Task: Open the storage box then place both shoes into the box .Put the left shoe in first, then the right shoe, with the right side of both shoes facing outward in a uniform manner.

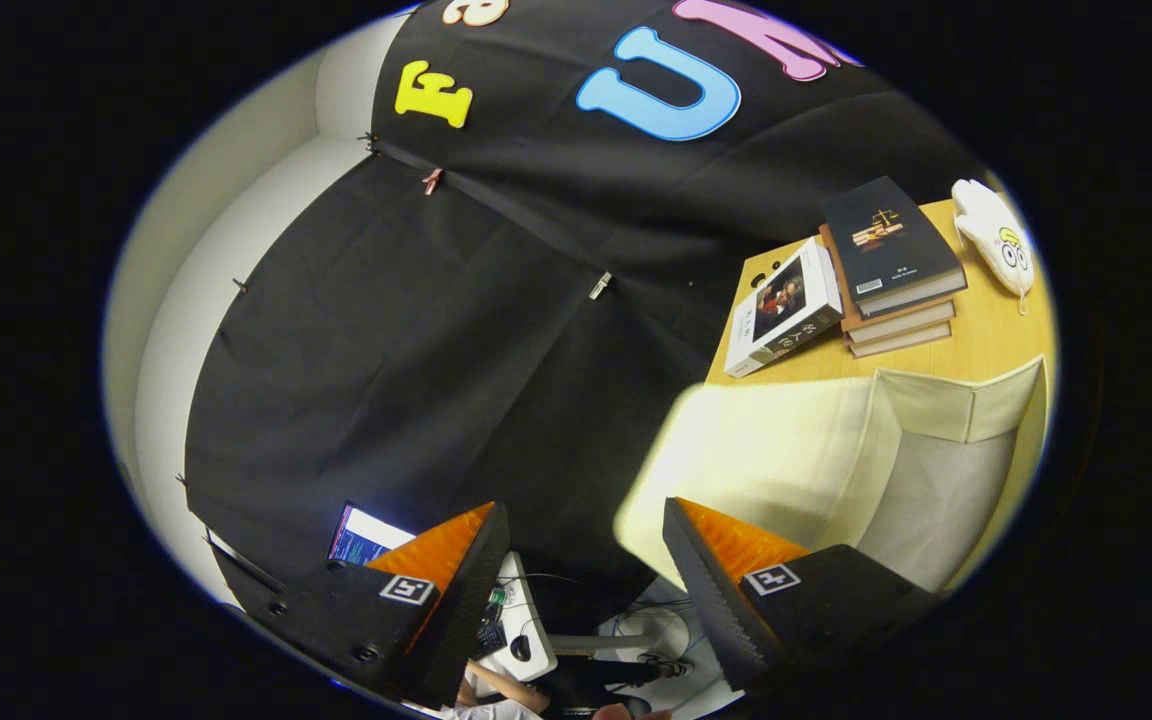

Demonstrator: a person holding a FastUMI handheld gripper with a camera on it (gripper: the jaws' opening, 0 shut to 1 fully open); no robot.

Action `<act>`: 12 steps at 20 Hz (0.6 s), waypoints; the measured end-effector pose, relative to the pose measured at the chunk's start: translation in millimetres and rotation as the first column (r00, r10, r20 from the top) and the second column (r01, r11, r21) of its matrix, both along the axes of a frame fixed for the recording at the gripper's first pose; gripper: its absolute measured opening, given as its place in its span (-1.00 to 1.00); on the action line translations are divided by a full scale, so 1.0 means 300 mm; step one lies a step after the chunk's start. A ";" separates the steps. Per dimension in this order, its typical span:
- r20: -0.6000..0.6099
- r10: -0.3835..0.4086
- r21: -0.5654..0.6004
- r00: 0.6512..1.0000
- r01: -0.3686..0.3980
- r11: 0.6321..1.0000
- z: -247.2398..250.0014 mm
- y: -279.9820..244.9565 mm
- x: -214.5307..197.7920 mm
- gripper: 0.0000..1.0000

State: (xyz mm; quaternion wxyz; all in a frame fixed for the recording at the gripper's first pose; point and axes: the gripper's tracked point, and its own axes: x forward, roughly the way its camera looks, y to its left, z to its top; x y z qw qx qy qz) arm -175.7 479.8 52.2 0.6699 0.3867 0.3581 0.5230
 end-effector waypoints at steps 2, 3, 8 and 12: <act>0.015 -0.014 -0.003 1.000 0.014 1.000 -0.004 -0.005 0.006 0.92; 0.025 -0.019 -0.006 1.000 0.019 1.000 -0.007 -0.009 0.009 0.91; 0.099 -0.052 -0.032 0.994 0.056 0.998 -0.014 -0.133 -0.003 0.92; 0.230 -0.120 -0.125 0.966 0.151 0.981 -0.083 -0.316 0.016 0.92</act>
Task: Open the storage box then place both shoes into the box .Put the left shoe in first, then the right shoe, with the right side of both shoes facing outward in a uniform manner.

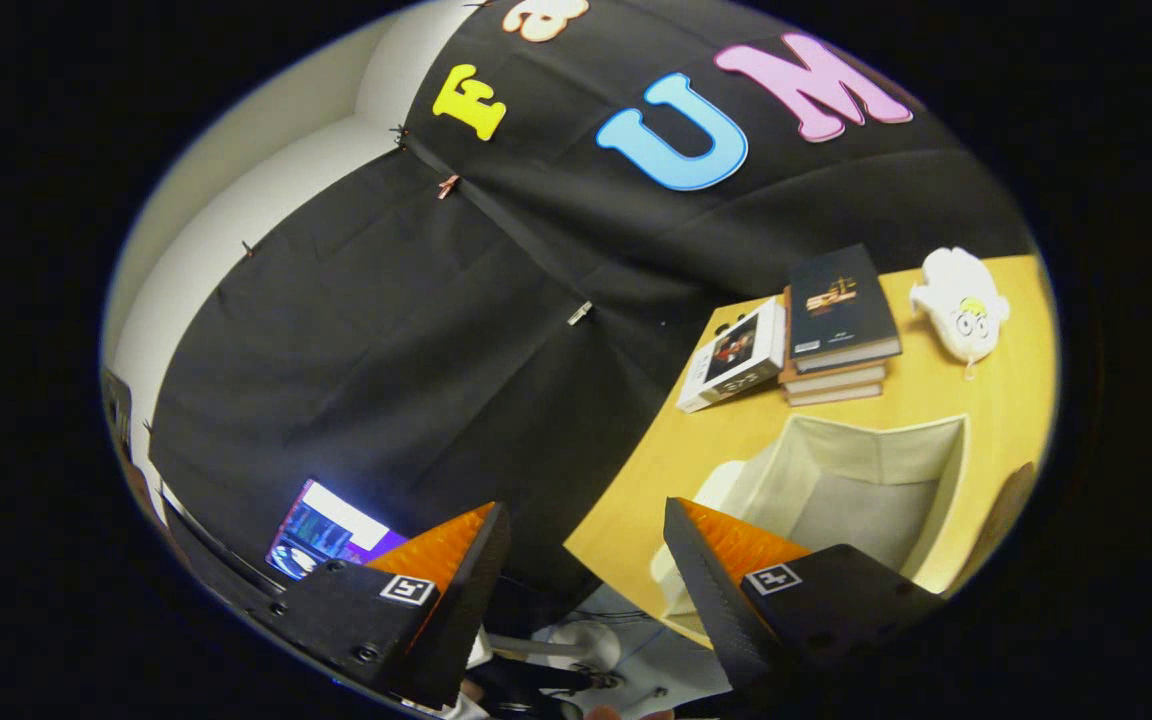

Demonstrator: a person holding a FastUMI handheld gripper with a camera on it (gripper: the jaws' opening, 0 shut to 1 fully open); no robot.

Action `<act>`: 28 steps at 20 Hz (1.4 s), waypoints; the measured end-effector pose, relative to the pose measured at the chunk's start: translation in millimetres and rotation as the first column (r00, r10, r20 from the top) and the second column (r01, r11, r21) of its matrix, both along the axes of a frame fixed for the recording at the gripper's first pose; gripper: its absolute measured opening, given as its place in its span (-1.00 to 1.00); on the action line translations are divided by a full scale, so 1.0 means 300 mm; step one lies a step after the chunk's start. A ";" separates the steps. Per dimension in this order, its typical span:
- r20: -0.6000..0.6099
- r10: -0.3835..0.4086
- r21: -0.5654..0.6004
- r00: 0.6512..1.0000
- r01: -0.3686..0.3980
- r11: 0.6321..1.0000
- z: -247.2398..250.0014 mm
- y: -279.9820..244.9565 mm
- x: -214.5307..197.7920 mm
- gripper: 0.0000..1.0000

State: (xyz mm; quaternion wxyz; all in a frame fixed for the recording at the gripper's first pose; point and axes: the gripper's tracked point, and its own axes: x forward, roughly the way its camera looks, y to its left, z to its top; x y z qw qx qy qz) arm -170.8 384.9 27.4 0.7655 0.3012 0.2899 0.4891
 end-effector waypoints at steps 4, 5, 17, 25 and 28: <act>0.105 -0.124 -0.140 0.987 0.138 0.981 -0.087 -0.194 0.074 0.93; 0.131 -0.150 -0.179 0.980 0.172 0.969 -0.113 -0.249 0.095 0.93; 0.123 -0.306 -0.592 0.944 0.317 0.741 -0.737 -0.824 0.124 0.60; 0.082 -0.350 -0.715 0.933 0.300 0.632 -1.063 -0.943 0.157 0.42; 0.050 -0.373 -0.729 0.926 0.289 0.620 -1.140 -0.941 0.208 0.35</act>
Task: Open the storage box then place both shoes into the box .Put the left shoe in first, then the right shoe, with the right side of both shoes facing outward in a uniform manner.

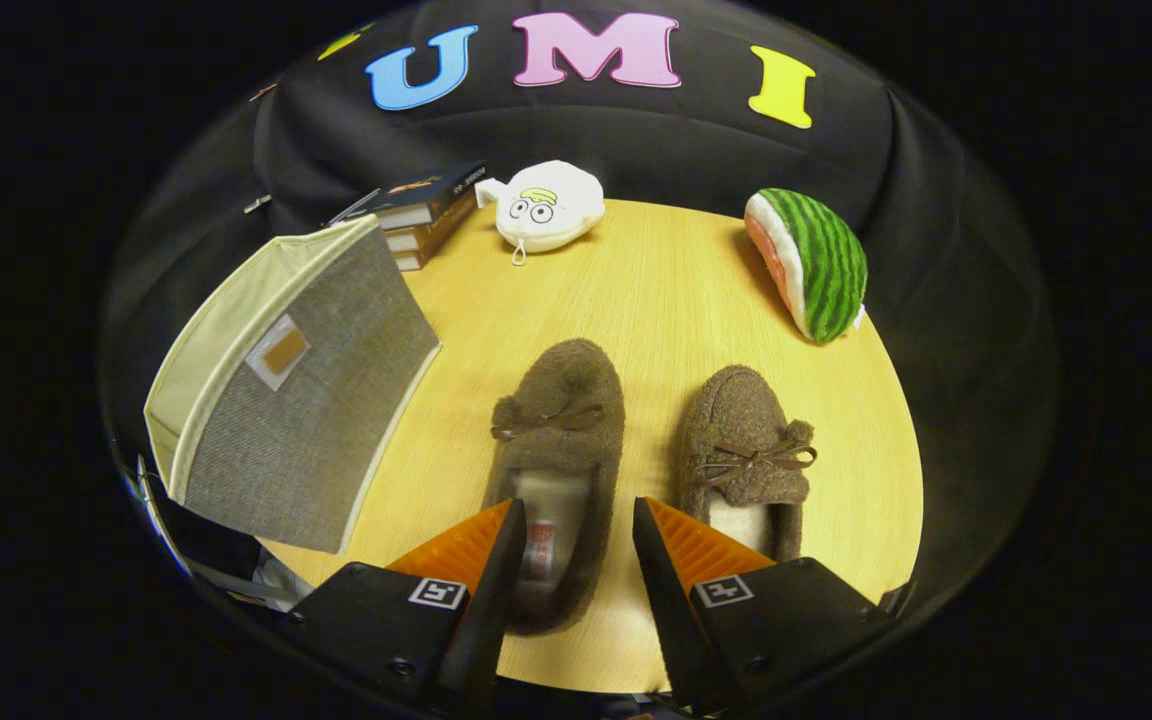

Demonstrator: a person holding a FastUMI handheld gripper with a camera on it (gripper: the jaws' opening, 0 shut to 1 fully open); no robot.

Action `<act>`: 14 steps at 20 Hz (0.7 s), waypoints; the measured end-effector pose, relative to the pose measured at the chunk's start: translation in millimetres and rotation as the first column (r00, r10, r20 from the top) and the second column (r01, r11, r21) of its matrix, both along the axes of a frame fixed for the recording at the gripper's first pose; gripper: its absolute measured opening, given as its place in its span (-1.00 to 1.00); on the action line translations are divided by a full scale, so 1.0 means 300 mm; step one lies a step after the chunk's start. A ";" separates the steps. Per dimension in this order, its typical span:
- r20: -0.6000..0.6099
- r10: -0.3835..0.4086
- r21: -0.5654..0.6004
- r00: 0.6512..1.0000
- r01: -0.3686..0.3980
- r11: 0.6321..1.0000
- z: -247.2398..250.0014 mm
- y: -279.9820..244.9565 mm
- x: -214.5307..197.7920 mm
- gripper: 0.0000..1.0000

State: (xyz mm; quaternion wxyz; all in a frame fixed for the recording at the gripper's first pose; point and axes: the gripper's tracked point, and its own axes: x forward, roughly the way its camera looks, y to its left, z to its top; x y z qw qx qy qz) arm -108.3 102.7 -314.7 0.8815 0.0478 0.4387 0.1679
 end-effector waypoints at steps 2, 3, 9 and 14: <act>-0.022 -0.019 -0.001 1.000 0.019 1.000 -0.044 0.001 0.035 0.29; -0.035 -0.026 0.005 0.999 0.027 1.000 -0.060 0.006 0.050 0.27; -0.089 -0.053 0.022 0.995 0.055 0.998 -0.112 0.033 0.119 -0.45; -0.098 -0.096 0.033 0.991 0.100 0.994 -0.085 0.018 0.113 -0.87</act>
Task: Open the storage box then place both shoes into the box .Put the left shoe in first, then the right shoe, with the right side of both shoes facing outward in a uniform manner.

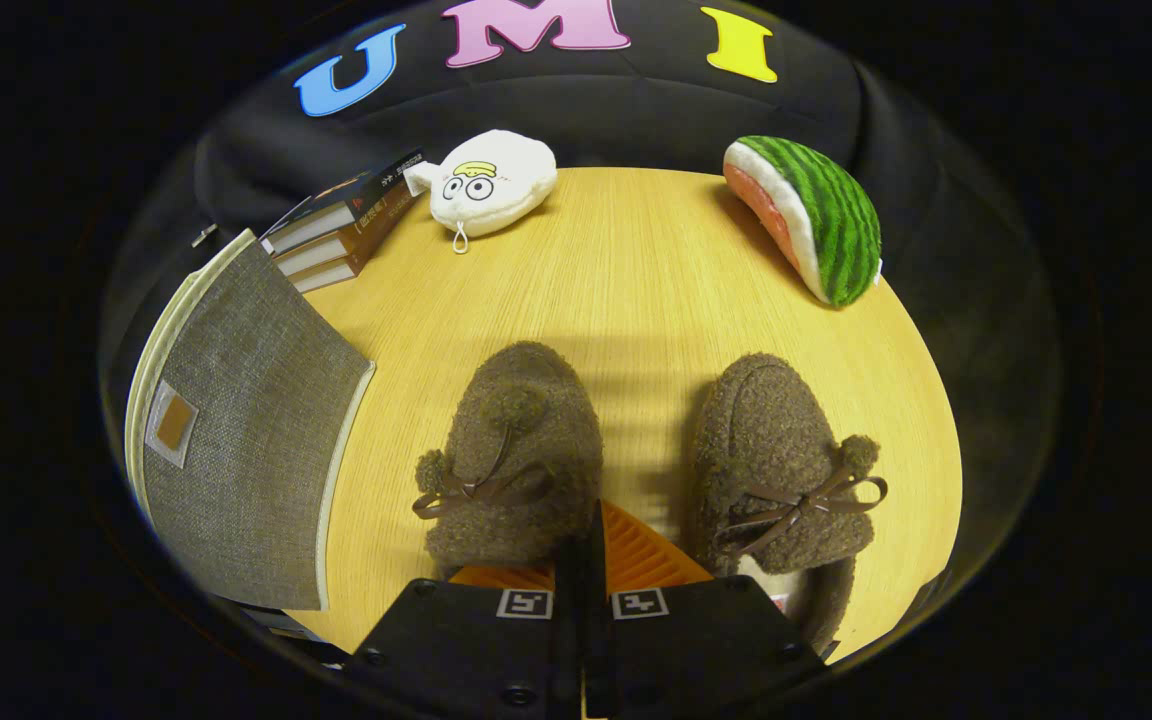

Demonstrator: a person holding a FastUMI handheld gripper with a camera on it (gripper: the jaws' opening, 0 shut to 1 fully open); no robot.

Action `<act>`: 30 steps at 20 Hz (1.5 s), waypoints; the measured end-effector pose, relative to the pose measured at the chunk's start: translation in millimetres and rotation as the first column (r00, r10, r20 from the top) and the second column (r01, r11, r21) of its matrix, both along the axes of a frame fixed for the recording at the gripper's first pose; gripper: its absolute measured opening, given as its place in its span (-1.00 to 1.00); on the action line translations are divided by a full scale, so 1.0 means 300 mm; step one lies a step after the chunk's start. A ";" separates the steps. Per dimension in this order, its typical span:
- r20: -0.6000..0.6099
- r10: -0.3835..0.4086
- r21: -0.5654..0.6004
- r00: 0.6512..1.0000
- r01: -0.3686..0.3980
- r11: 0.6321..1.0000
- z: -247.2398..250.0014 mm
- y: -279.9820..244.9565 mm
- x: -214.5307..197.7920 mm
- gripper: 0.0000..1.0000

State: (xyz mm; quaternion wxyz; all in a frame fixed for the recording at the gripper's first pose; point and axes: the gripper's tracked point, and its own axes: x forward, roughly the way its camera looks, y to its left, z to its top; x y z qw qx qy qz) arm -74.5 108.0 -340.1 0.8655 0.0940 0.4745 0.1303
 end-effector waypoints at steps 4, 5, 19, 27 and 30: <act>0.040 -0.078 0.020 0.996 0.077 0.997 0.101 -0.052 -0.004 -0.86; 0.046 -0.099 0.037 0.994 0.097 0.995 0.140 -0.062 -0.005 -0.86; 0.107 -0.115 0.157 0.988 0.098 0.983 0.766 0.196 -0.061 -0.87; -0.033 -0.053 0.203 0.998 0.059 0.977 0.780 0.646 -0.129 -0.87; -0.084 -0.051 0.203 0.995 0.067 0.977 0.728 0.756 -0.141 -0.87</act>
